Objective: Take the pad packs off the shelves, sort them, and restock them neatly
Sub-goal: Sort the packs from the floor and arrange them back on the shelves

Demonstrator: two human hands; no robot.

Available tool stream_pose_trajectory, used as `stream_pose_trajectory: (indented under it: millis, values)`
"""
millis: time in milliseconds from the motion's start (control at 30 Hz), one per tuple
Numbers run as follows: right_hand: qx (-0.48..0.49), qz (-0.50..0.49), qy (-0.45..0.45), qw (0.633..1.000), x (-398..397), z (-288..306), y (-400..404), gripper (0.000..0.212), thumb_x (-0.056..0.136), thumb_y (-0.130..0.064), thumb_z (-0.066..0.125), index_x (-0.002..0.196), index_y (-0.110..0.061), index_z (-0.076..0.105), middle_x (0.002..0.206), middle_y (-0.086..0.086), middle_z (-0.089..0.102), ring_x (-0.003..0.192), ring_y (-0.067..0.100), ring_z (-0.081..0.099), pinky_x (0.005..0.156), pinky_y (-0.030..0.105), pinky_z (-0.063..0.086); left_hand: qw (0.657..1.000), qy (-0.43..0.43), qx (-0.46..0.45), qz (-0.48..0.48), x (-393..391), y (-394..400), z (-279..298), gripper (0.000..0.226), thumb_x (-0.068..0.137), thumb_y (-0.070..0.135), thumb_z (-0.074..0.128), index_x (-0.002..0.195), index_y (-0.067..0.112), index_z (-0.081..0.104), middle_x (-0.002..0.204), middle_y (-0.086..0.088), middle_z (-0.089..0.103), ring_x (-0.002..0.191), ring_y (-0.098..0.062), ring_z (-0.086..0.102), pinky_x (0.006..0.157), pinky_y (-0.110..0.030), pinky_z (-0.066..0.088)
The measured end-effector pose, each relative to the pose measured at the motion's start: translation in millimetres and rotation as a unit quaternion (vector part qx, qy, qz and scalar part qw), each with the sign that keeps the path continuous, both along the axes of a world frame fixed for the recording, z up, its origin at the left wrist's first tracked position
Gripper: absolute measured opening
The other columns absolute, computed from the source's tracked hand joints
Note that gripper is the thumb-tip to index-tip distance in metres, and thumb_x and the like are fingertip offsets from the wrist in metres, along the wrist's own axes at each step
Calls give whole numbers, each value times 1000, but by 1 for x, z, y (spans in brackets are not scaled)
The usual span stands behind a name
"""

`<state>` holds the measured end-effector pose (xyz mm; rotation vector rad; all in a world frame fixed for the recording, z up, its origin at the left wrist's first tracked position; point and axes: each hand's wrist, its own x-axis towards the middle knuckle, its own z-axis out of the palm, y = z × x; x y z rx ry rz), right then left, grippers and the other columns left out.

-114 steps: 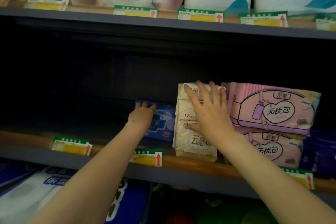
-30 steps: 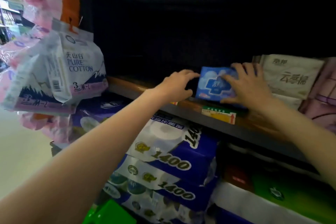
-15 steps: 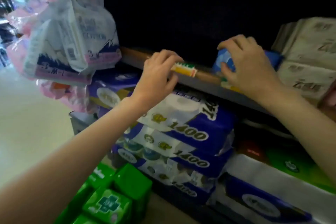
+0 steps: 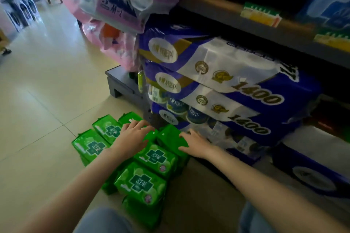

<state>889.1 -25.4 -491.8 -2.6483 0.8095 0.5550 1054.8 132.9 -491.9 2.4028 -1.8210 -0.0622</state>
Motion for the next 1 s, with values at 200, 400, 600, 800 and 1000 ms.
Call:
stream_pose_trajectory:
  millis: [200,400,600,800,1000]
  values:
    - [-13,-41,41,998,10,-60,-7,58,94,-44,48,145,-25,26,153,17,9,139,43,11,111,54,20,965,-24,258,-49,-5,-22,-40,69,91,36,55,148,33,15,153,1,21,138,-25,26,109,-46,25]
    - [31,-106,-45,993,17,-83,-22,56,87,-47,59,133,-24,35,145,13,24,134,39,25,101,53,35,946,-33,313,-74,-10,-41,-60,77,88,31,60,149,30,12,153,-5,17,133,-30,27,104,-40,36]
    - [97,-141,-36,985,18,-77,-29,65,77,-36,74,127,-20,36,137,13,30,127,39,33,96,46,41,930,-43,355,-89,-15,-46,-58,78,89,24,60,150,24,11,154,-13,12,134,-37,27,110,-40,29]
    - [-55,-109,21,992,-7,-9,-5,85,78,-56,63,144,-17,25,144,17,32,129,39,33,96,44,40,945,104,302,-69,-4,-44,-34,82,83,24,68,149,23,18,151,-8,23,135,-27,33,109,-32,30]
    - [-117,-21,-76,990,0,149,18,54,75,-65,58,105,-21,47,102,0,55,96,22,54,69,33,43,753,648,101,-48,22,-43,67,110,48,45,89,140,36,28,142,0,44,128,-16,44,105,-33,38]
